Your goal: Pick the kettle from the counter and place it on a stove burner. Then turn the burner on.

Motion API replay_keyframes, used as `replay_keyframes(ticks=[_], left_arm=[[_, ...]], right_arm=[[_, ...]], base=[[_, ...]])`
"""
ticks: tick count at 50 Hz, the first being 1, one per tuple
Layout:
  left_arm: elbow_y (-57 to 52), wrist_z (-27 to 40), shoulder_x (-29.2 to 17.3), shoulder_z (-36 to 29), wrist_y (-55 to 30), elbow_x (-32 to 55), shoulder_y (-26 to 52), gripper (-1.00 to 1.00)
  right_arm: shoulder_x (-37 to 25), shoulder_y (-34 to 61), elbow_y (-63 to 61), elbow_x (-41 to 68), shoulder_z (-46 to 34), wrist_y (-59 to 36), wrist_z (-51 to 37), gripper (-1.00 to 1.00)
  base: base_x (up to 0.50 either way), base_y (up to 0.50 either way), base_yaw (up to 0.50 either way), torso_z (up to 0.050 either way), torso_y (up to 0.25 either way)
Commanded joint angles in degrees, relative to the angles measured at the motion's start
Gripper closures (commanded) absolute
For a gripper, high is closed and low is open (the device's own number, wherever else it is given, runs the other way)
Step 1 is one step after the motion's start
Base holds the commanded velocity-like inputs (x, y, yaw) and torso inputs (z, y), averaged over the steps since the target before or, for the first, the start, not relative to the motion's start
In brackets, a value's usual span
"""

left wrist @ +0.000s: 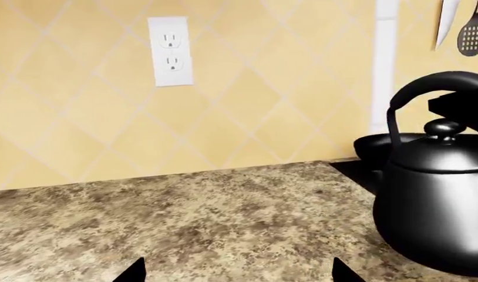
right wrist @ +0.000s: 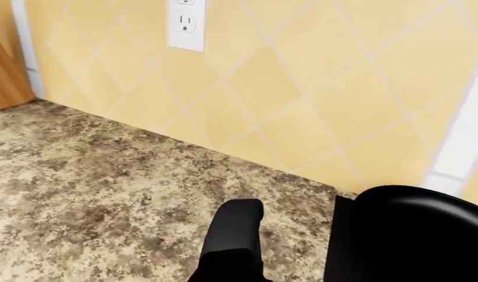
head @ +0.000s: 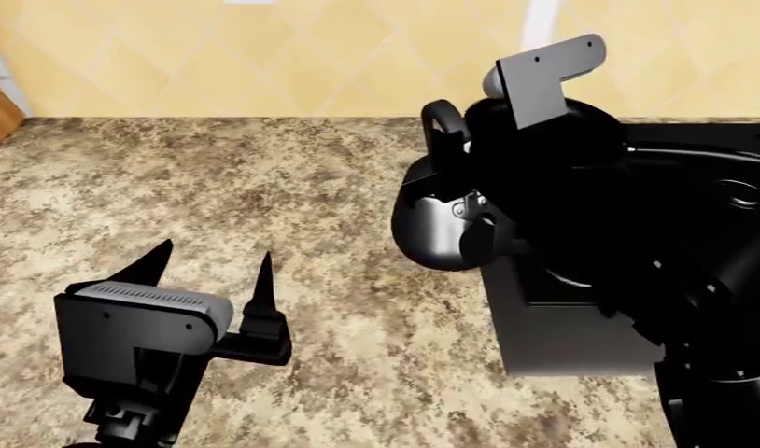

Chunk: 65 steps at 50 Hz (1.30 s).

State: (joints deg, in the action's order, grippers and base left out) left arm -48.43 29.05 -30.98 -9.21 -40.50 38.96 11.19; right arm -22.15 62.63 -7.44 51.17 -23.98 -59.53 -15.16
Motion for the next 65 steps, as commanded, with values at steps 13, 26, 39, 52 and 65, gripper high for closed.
replay_keyframes(ticks=[13,26,39,52,65], left_arm=[[0.4,0.2,-0.2,-0.1,0.7,0.1,-0.3,-1.0],[0.9,0.0,-0.3,-0.4,1.2,0.0,-0.3,-1.0],[1.3,0.1,-0.4,-0.7,1.4,0.0,-0.1,-1.0],[1.5,0.2,-0.5,-0.9,1.8,-0.3,-0.5,-1.0],[1.5,0.5,-0.7,-0.7,2.2,-0.1,-0.8,-1.0]], right_arm=[[-0.3,1.1,-0.3,-2.6,1.2,1.3,-0.2,1.0],[-0.4,1.4,0.0,-2.8,1.0,1.6,-0.4,1.0],[-0.5,1.5,0.6,-3.6,0.6,2.8,-0.4,1.0],[-0.2,1.7,1.8,-4.7,0.3,4.7,-0.1,1.0],[0.4,1.5,3.6,-6.2,-0.9,6.4,0.5,1.0]], base=[[0.0,-0.23,0.0,0.001,0.002],[0.0,-0.24,0.0,0.0,0.002],[0.0,-0.25,0.0,0.001,0.002],[0.0,-0.13,0.0,0.001,0.002],[0.0,0.0,0.0,0.001,0.002]])
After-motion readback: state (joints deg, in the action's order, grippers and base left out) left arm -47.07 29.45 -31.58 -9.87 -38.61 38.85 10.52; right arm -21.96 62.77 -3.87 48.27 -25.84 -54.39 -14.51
